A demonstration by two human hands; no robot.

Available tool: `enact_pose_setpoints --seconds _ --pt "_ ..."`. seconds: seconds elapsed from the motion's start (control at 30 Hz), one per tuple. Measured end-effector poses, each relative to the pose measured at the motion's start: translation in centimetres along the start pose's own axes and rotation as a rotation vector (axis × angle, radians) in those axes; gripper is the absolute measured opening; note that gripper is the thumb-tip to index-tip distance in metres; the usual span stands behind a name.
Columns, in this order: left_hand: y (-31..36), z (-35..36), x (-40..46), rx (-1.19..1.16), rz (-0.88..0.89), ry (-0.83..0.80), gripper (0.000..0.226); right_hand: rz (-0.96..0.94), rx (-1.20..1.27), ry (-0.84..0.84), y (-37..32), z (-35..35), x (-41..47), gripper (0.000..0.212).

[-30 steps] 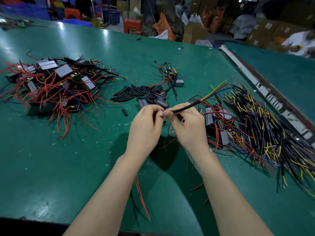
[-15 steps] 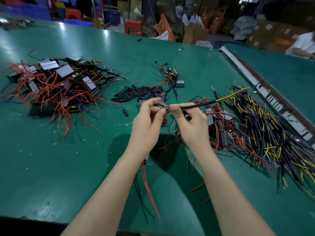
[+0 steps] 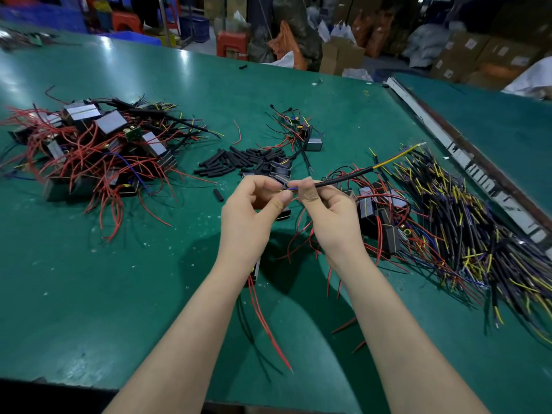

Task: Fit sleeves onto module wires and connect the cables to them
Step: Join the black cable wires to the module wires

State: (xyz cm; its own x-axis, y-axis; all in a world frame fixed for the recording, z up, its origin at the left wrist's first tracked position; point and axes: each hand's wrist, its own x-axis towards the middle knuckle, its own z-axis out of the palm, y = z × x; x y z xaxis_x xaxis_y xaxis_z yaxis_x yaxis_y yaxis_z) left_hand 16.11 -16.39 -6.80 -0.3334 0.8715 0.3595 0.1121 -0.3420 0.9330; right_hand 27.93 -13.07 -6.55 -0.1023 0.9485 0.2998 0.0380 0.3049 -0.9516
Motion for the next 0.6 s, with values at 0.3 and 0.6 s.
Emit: enact_pose_setpoints --seconds 0.3,0.6 --pt "-0.38 0.0 0.04 -0.018 -0.016 -0.045 0.012 -0.025 -0.083 0.023 -0.18 -0.02 -0.12 0.026" --pt "-0.19 0.47 -0.11 -0.028 0.045 -0.095 0.014 0.052 -0.071 0.117 -0.3 0.16 -0.14 0.042"
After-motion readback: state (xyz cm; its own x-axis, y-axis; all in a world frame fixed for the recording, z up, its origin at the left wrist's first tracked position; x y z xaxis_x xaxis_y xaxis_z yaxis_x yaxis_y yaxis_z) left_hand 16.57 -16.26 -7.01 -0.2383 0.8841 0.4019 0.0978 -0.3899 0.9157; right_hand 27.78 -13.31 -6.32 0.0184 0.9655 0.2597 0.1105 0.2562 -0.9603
